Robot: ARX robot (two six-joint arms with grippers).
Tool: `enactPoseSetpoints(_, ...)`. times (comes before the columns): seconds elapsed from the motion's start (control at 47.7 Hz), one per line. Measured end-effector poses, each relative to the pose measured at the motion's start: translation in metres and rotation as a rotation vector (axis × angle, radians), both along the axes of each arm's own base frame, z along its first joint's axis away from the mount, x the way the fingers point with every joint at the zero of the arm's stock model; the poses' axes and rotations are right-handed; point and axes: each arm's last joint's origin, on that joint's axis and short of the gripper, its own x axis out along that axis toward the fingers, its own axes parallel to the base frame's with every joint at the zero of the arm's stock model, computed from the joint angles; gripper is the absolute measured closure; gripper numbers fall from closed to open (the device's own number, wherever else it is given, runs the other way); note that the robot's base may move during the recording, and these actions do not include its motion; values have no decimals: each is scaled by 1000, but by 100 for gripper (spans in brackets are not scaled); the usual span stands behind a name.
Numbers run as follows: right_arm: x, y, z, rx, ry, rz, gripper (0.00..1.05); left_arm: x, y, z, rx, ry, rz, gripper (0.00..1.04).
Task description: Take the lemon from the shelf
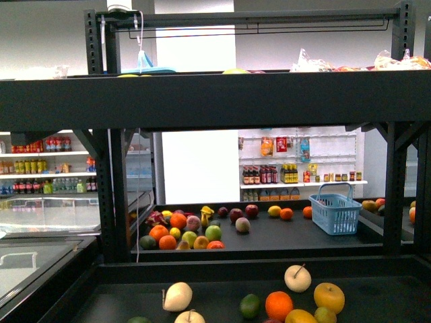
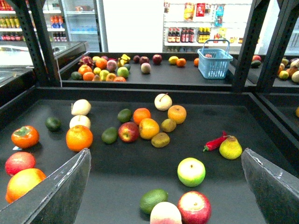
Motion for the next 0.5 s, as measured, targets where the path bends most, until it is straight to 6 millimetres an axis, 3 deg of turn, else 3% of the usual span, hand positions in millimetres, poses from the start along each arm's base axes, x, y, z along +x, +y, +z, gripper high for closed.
enactPoseSetpoints(0.42,0,0,0,0,0,0,8,-14,0,-3,0,5,0,102)
enactPoseSetpoints(0.504,0,0,0,0,0,0,8,-14,0,-3,0,5,0,85)
